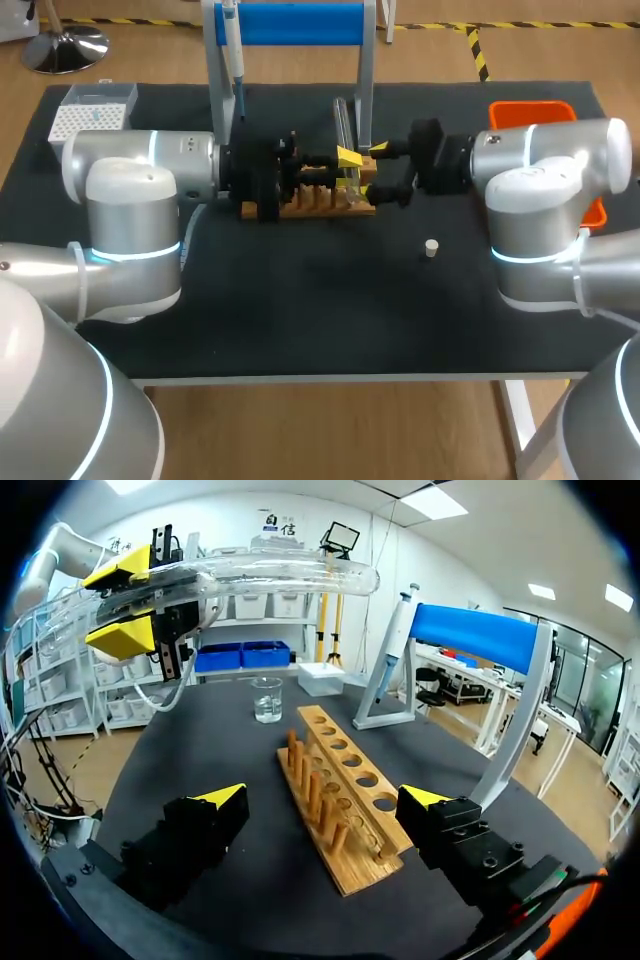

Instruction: Invert the test tube, pick up the pipette, mount the tip to pipette, aspirate from beaker and dispense into the tube, eject the tip, return the pipette, and cap with the stopper.

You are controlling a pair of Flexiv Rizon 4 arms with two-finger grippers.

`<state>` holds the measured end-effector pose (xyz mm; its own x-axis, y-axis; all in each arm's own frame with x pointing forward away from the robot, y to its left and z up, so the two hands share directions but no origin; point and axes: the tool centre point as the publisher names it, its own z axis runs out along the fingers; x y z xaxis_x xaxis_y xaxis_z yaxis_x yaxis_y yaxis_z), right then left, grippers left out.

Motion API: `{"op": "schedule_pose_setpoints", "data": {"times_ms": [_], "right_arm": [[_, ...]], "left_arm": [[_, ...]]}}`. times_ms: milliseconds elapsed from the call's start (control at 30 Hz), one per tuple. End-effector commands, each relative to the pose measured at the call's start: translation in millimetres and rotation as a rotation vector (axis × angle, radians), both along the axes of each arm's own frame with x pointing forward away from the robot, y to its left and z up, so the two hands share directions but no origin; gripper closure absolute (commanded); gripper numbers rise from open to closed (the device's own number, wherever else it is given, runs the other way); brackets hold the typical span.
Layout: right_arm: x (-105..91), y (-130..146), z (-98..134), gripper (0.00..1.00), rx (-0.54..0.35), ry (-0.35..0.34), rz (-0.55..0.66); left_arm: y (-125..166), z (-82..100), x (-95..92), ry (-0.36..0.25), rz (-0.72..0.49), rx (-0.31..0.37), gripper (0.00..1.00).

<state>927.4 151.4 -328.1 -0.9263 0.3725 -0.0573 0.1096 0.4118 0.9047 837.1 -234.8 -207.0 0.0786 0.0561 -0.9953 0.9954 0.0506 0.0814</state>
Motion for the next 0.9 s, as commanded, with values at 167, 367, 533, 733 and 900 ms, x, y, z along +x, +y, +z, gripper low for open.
{"op": "schedule_pose_setpoints", "data": {"times_ms": [167,367,533,733,900], "right_arm": [[-0.7,-1.0,0.0,0.00,0.002,-0.001,0.000],[-0.7,-1.0,0.0,0.00,0.002,-0.001,0.000],[-0.7,-1.0,0.0,0.00,0.002,-0.001,0.000],[-0.7,-1.0,0.0,0.00,0.002,-0.001,0.000],[-0.7,-1.0,0.0,0.00,0.002,-0.001,0.000]], "left_arm": [[12.6,4.7,18.6,0.225,0.009,-0.039,1.00],[29.0,22.3,33.9,0.508,0.033,-0.079,1.00],[35.6,32.6,44.9,0.781,0.075,-0.181,1.00],[30.3,56.8,51.1,0.867,0.127,-0.281,1.00],[30.3,56.8,51.1,0.867,0.127,-0.281,1.00]]}}
